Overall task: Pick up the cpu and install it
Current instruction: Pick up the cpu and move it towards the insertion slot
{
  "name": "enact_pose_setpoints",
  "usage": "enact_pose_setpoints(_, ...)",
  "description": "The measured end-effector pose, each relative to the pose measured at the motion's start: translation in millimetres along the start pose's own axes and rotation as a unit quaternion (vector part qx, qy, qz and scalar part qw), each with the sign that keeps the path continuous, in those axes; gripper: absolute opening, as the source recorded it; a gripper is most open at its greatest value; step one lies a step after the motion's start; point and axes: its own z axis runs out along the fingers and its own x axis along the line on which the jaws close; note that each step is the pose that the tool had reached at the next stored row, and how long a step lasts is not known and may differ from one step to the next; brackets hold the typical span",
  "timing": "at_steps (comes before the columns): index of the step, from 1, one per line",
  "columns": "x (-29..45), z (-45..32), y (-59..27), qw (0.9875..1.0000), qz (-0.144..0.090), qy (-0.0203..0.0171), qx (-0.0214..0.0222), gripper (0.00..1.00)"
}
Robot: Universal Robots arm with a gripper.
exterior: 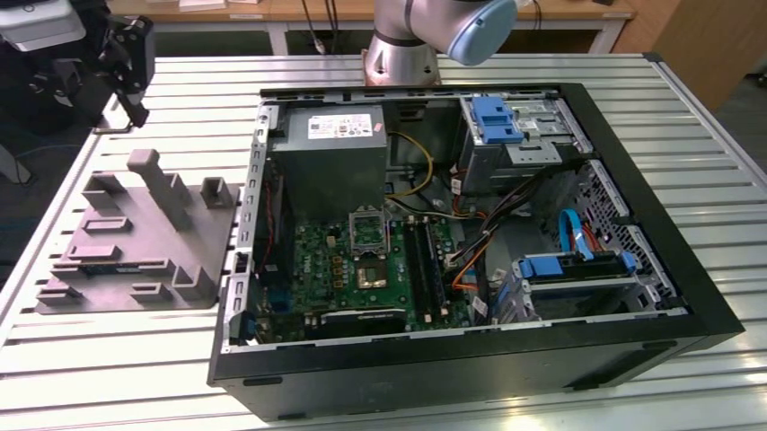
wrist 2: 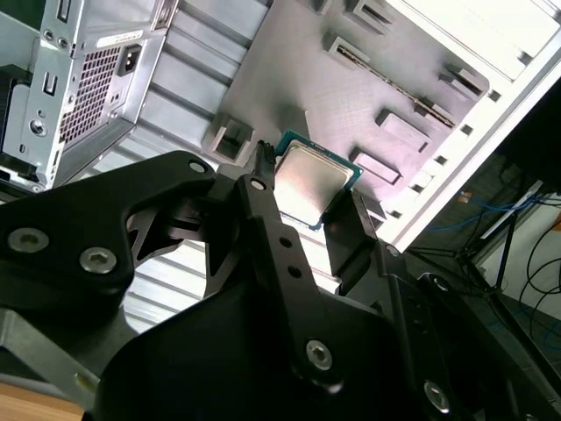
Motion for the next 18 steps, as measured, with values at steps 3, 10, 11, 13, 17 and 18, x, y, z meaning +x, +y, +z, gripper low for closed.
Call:
enact_pose_setpoints(3,-1.2,0.0,0.0,1.0,0.0,0.0,0.0,0.47)
enact_pose_setpoints(10,-4.2,0.0,0.1,1.0,0.0,0.0,0.0,0.47)
enact_pose_setpoints(11,-4.6,0.0,0.1,1.0,0.0,0.0,0.0,0.47)
enact_pose_setpoints(13,-5.5,0.0,0.1,1.0,0.0,0.0,0.0,0.47)
enact_pose_setpoints(17,-6.9,0.1,0.1,1.0,0.0,0.0,0.0,0.47)
enact_pose_setpoints(18,-7.1,0.1,0.1,1.0,0.0,0.0,0.0,0.47)
